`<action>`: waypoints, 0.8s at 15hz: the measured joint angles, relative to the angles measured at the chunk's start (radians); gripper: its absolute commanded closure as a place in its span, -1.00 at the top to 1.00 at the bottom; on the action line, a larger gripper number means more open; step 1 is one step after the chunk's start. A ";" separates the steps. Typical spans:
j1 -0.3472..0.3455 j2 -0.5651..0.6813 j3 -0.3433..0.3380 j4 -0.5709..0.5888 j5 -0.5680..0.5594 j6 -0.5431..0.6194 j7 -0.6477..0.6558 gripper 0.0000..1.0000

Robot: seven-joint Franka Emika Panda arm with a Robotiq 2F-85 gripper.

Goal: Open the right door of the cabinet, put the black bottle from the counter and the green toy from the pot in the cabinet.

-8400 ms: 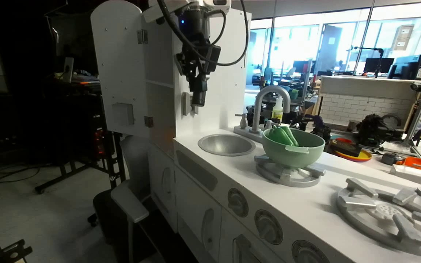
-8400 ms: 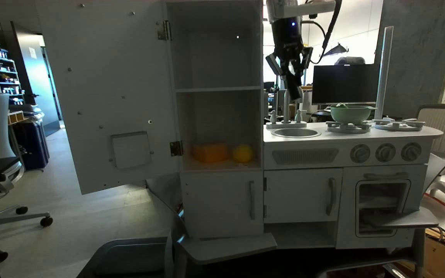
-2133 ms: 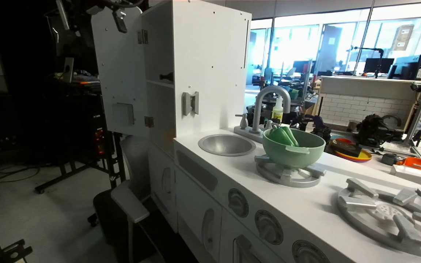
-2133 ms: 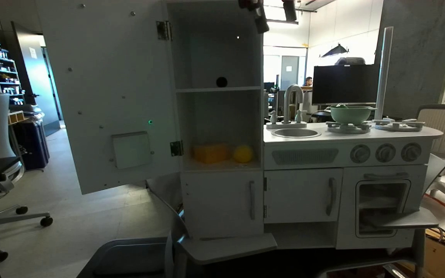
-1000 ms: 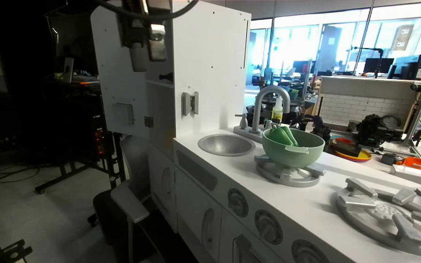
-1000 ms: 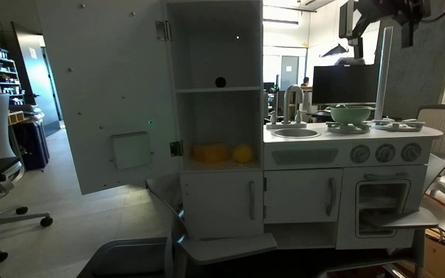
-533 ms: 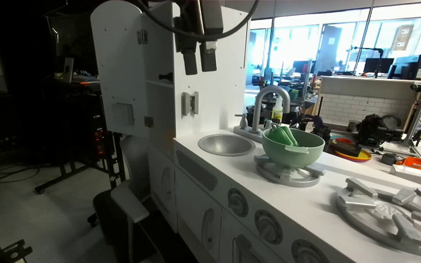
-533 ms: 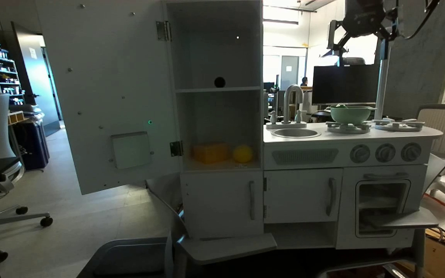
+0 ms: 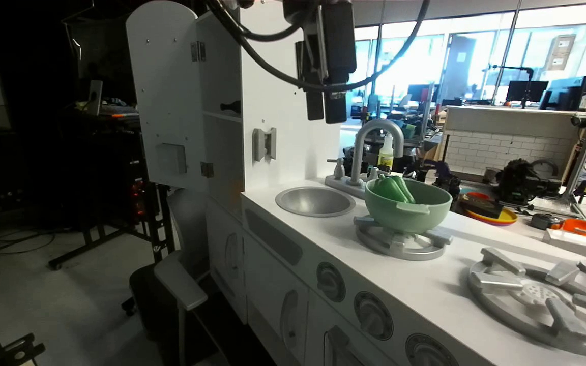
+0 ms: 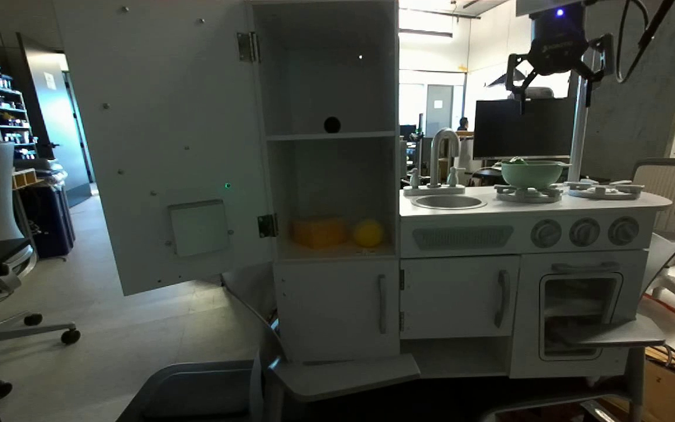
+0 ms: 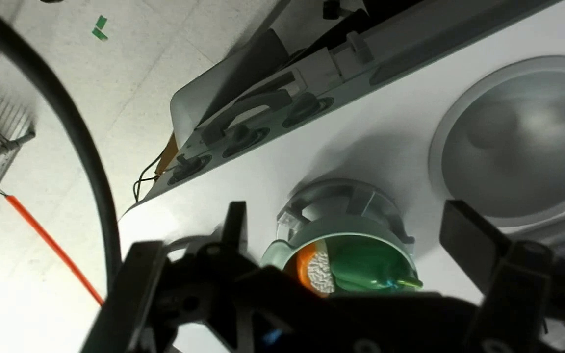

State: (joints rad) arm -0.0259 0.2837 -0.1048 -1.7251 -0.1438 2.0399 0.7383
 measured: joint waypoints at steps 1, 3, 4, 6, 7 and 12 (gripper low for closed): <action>-0.005 0.009 -0.006 0.005 0.012 0.001 0.007 1.00; -0.019 0.034 -0.013 0.015 0.053 0.002 0.009 1.00; -0.027 0.049 -0.015 0.024 0.082 0.002 0.009 1.00; -0.047 0.085 -0.016 0.047 0.158 0.002 0.009 1.00; -0.058 0.105 -0.016 0.064 0.204 0.002 0.009 1.00; -0.121 0.210 -0.017 0.177 0.405 -0.001 0.013 1.00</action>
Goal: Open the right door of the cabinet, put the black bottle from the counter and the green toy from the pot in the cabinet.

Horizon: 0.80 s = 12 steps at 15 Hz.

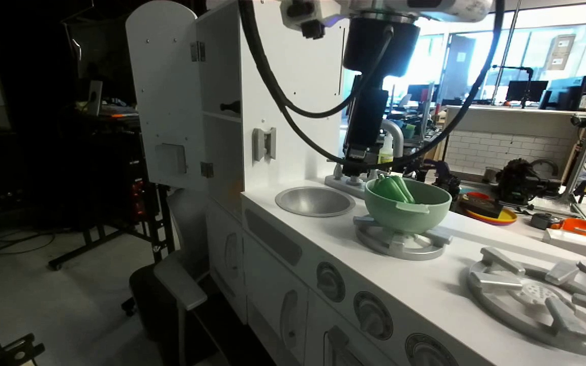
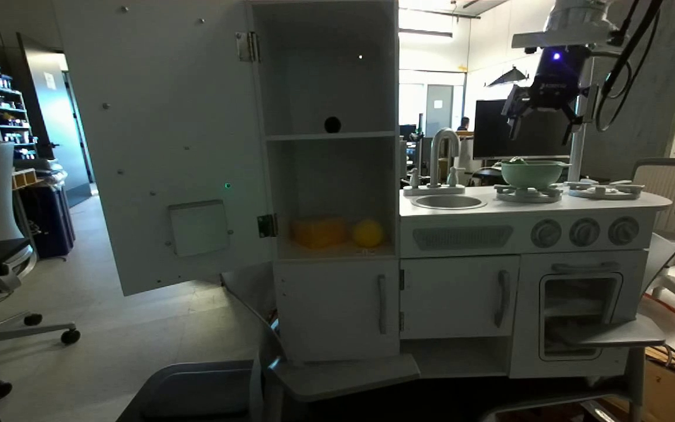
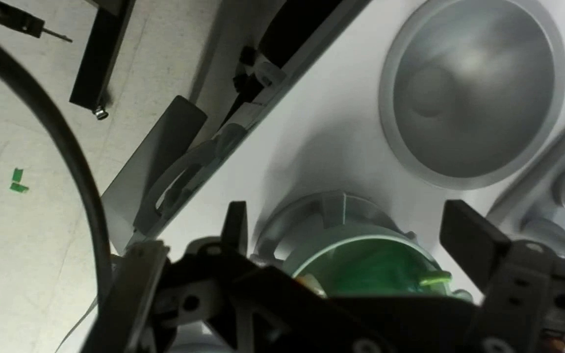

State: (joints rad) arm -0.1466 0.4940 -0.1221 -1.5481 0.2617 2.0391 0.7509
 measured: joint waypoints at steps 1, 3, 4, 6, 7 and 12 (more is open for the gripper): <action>-0.009 0.014 0.000 0.024 0.022 -0.001 0.004 1.00; -0.026 0.036 -0.001 0.066 0.056 -0.002 0.013 1.00; -0.030 0.044 -0.001 0.087 0.063 -0.005 0.023 1.00; -0.039 0.063 -0.001 0.122 0.081 -0.010 0.040 1.00; -0.041 0.074 -0.001 0.139 0.084 -0.014 0.054 1.00; -0.059 0.135 -0.001 0.194 0.114 -0.016 0.105 1.00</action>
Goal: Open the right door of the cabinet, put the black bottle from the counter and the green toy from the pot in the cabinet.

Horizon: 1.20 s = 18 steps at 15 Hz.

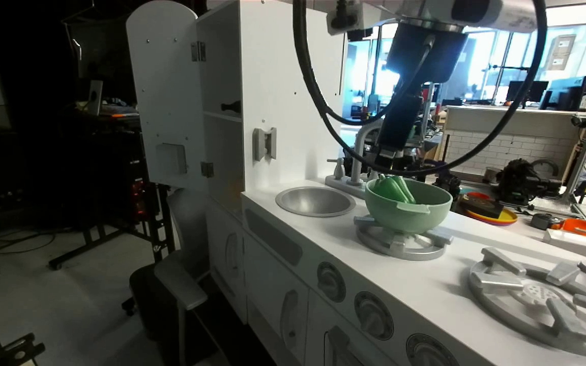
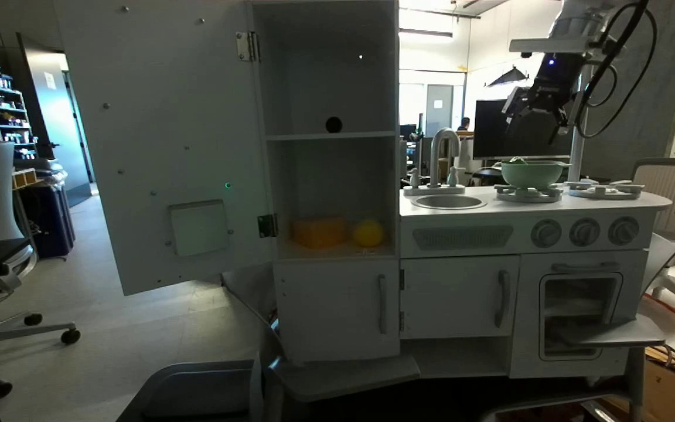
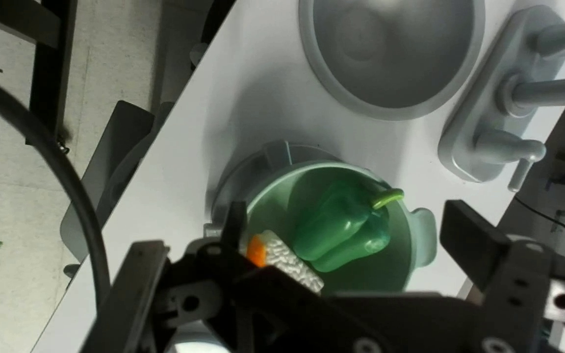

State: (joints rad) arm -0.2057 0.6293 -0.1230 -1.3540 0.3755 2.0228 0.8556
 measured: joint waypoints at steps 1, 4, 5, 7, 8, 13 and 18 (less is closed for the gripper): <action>-0.002 0.014 0.000 0.007 0.007 -0.001 0.009 1.00; -0.010 0.052 0.001 0.029 0.022 -0.002 0.034 1.00; -0.010 0.064 0.001 0.037 0.022 -0.002 0.047 1.00; -0.013 0.084 0.001 0.050 0.028 -0.002 0.062 1.00; -0.013 0.088 0.002 0.054 0.028 -0.002 0.076 1.00; -0.016 0.097 0.004 0.069 0.029 -0.001 0.117 1.00; -0.017 0.103 0.006 0.083 0.031 0.002 0.143 1.00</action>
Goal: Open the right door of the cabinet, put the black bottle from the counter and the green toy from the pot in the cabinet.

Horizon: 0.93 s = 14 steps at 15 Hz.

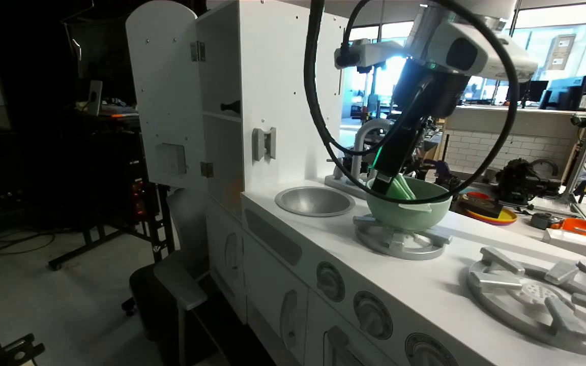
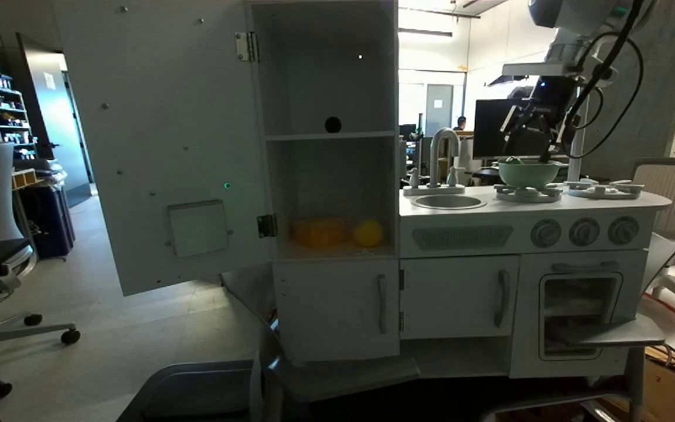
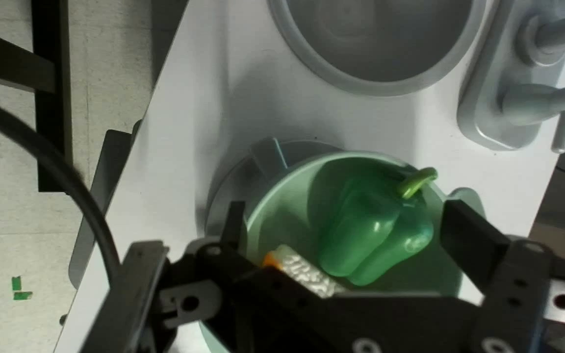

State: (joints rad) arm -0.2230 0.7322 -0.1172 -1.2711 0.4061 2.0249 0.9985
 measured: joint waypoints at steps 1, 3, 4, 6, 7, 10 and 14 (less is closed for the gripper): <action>-0.003 0.000 0.000 0.005 0.000 0.000 0.003 1.00; -0.005 0.000 0.000 0.014 0.001 0.000 0.009 1.00; -0.008 0.000 0.000 0.021 0.001 0.000 0.013 1.00; -0.013 0.000 0.000 0.033 0.005 0.000 0.020 1.00; -0.015 0.000 0.000 0.042 0.006 0.000 0.027 1.00; -0.018 0.007 0.000 0.062 0.009 0.000 0.042 1.00; -0.019 0.043 0.001 0.099 0.009 0.001 0.065 1.00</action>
State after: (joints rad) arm -0.2421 0.7752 -0.1160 -1.1718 0.4156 2.0256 1.0632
